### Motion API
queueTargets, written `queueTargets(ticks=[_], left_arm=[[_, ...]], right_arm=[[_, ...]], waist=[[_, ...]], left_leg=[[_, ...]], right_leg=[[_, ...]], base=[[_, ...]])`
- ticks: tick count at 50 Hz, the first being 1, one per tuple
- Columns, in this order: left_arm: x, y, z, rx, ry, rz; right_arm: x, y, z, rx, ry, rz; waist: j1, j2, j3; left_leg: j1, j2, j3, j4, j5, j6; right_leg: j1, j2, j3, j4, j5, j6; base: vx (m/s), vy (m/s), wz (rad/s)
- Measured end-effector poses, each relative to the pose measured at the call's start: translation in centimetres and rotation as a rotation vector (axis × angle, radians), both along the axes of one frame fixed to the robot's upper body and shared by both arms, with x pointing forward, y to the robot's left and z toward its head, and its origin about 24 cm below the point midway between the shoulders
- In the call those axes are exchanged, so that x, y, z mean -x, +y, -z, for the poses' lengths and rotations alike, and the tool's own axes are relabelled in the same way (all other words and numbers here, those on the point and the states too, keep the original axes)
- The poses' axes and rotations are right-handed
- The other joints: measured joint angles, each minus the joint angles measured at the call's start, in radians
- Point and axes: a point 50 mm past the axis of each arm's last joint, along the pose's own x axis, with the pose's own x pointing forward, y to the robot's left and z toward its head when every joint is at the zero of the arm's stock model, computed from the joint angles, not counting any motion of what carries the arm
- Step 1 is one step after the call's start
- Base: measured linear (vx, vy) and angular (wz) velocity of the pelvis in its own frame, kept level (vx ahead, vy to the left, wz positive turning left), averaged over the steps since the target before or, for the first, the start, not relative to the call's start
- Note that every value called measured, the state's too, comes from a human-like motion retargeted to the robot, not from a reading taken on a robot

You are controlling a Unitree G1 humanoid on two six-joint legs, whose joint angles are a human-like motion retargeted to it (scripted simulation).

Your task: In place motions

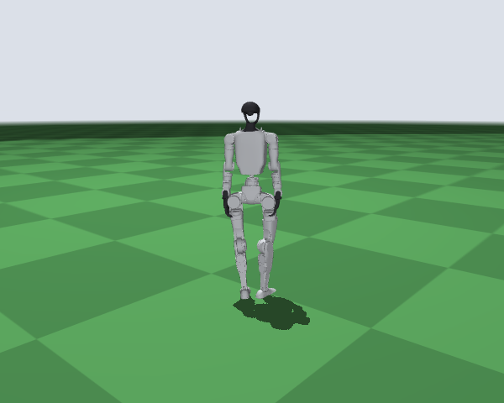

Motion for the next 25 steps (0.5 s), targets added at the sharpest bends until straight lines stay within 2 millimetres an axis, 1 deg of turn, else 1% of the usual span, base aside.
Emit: queueTargets(ticks=[3,7,10,13,15,17,20,22,23,25], left_arm=[[-0.5,0.1,0.1,-0.006,-0.025,-0.031],[-1.6,0.3,0.1,-0.026,-0.052,-0.047],[-2.8,0.5,0.2,-0.051,-0.079,0.005],[-4.0,0.8,0.2,-0.077,-0.119,0.106],[-4.8,0.8,0.3,-0.091,-0.151,0.174],[-5.3,0.7,0.3,-0.100,-0.181,0.228],[-5.7,0.4,0.4,-0.105,-0.210,0.280],[-5.6,0.5,0.3,-0.111,-0.211,0.313],[-5.6,0.8,0.3,-0.116,-0.205,0.339],[-5.6,1.4,0.1,-0.123,-0.184,0.425]], right_arm=[[-0.2,0.2,0.0,-0.005,-0.010,-0.037],[0.5,-0.2,0.0,0.009,0.012,-0.080],[1.4,-0.8,0.0,0.030,0.044,-0.087],[2.4,-1.5,0.0,0.051,0.085,-0.082],[2.9,-2.1,-0.1,0.070,0.106,-0.074],[3.1,-2.8,-0.1,0.095,0.115,-0.066],[3.0,-3.8,-0.2,0.129,0.109,-0.066],[2.7,-4.4,-0.3,0.147,0.096,-0.071],[2.6,-4.6,-0.4,0.155,0.089,-0.071],[2.0,-5.1,-0.4,0.170,0.069,-0.067]], waist=[[-0.002,-0.002,-0.003],[-0.008,-0.010,-0.003],[0.001,-0.019,0.007],[0.028,-0.030,0.020],[0.053,-0.037,0.032],[0.074,-0.037,0.043],[0.090,-0.025,0.056],[0.076,-0.010,0.060],[0.057,-0.001,0.060],[0.016,0.018,0.061]], left_leg=[[-0.010,0.003,-0.003,0.009,-0.002,-0.004],[-0.035,0.002,-0.007,0.056,-0.020,-0.008],[-0.050,0.002,0.006,0.110,-0.039,-0.019],[-0.057,-0.004,0.003,0.157,-0.042,-0.023],[-0.058,-0.022,-0.046,0.178,-0.033,-0.010],[-0.058,-0.051,-0.151,0.189,-0.020,0.006],[-0.048,-0.083,-0.322,0.183,-0.004,0.005],[-0.034,-0.077,-0.347,0.163,-0.011,0.001],[-0.025,-0.070,-0.323,0.149,-0.020,0.006],[-0.008,-0.063,-0.240,0.117,-0.042,0.052]], right_leg=[[-0.005,0.002,0.005,0.005,-0.007,0.001],[-0.017,-0.011,0.011,0.024,-0.012,0.008],[-0.026,-0.026,0.030,0.042,-0.011,0.016],[-0.040,-0.049,0.072,0.064,0.002,0.027],[-0.050,-0.065,0.113,0.079,0.014,0.035],[-0.064,-0.074,0.169,0.093,0.027,0.040],[-0.091,-0.061,0.291,0.108,0.048,0.041],[-0.111,-0.044,0.368,0.116,0.064,0.041],[-0.120,-0.036,0.397,0.119,0.073,0.041],[-0.141,-0.016,0.458,0.121,0.092,0.037]], base=[[-0.12,0.00,0.07],[-0.11,0.02,0.12],[-0.11,0.06,-0.20],[-0.08,0.11,-0.79],[-0.06,0.19,-1.33],[-0.06,0.27,-1.68],[-0.06,0.33,-1.99],[-0.05,0.35,-1.92],[-0.06,0.38,-1.65],[-0.07,0.39,-1.48]])
